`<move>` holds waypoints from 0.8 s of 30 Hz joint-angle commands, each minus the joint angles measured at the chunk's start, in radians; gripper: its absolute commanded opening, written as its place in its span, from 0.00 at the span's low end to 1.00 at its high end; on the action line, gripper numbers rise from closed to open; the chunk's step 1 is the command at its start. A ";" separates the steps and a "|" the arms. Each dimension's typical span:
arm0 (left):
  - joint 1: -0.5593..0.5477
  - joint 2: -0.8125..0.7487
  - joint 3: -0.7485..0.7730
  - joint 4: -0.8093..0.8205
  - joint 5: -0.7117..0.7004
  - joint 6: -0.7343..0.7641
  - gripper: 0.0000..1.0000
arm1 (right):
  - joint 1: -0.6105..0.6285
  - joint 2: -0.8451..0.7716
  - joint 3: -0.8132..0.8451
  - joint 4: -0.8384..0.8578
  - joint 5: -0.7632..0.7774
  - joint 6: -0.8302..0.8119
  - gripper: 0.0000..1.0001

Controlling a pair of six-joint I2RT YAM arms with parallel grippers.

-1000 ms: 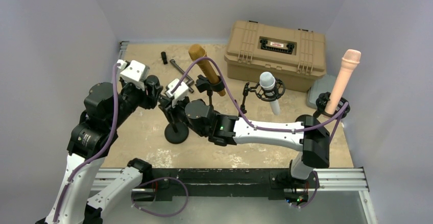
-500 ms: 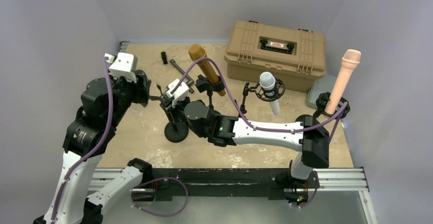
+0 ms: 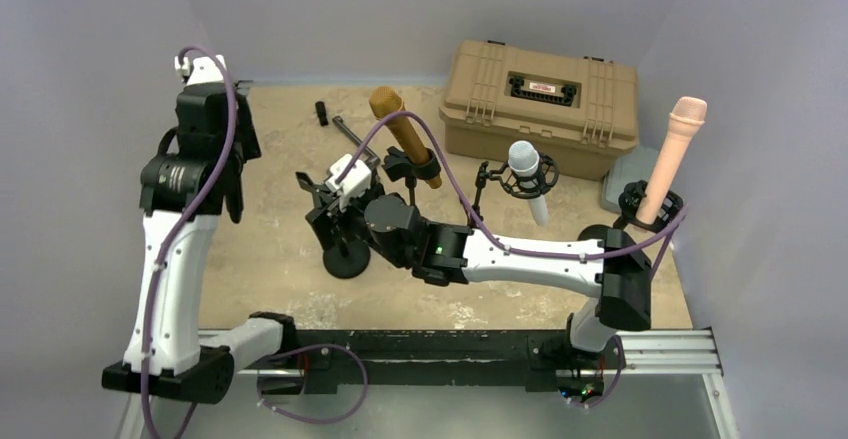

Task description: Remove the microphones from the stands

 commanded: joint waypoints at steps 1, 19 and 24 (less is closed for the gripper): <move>0.047 0.111 0.040 0.021 -0.068 -0.003 0.00 | 0.001 -0.109 0.033 -0.044 -0.035 0.014 0.91; 0.274 0.889 0.278 -0.003 0.451 -0.046 0.00 | 0.006 -0.358 -0.055 -0.129 -0.354 0.019 0.94; 0.269 1.036 0.380 -0.041 0.565 -0.074 0.00 | 0.012 -0.434 -0.116 -0.100 -0.400 0.044 0.94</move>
